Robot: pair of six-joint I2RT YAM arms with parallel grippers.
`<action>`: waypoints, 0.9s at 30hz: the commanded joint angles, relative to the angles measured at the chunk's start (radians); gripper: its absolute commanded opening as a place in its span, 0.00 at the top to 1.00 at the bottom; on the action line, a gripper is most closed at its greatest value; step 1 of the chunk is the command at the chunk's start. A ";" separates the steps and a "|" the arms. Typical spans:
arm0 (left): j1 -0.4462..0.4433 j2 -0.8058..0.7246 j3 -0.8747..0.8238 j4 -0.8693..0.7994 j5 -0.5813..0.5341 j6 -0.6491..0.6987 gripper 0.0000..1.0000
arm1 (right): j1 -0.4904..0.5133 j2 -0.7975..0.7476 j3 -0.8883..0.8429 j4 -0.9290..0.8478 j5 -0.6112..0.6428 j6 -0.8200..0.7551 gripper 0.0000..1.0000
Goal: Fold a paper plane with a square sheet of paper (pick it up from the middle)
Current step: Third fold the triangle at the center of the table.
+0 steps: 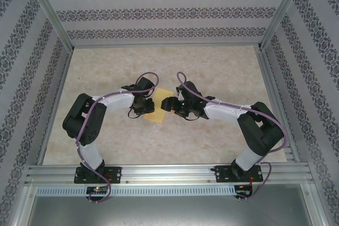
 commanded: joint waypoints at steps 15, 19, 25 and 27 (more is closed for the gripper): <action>-0.117 -0.124 -0.210 0.033 -0.021 -0.339 0.82 | 0.038 -0.013 -0.034 -0.039 -0.020 0.101 0.45; -0.127 -0.120 -0.228 0.059 -0.016 -0.374 0.83 | 0.067 -0.018 -0.075 -0.050 -0.027 0.140 0.46; -0.133 -0.126 -0.232 0.055 -0.025 -0.379 0.84 | 0.094 -0.009 -0.093 -0.052 -0.037 0.162 0.52; -0.133 -0.128 -0.234 0.055 -0.027 -0.379 0.84 | 0.099 -0.002 -0.089 -0.056 -0.036 0.163 0.54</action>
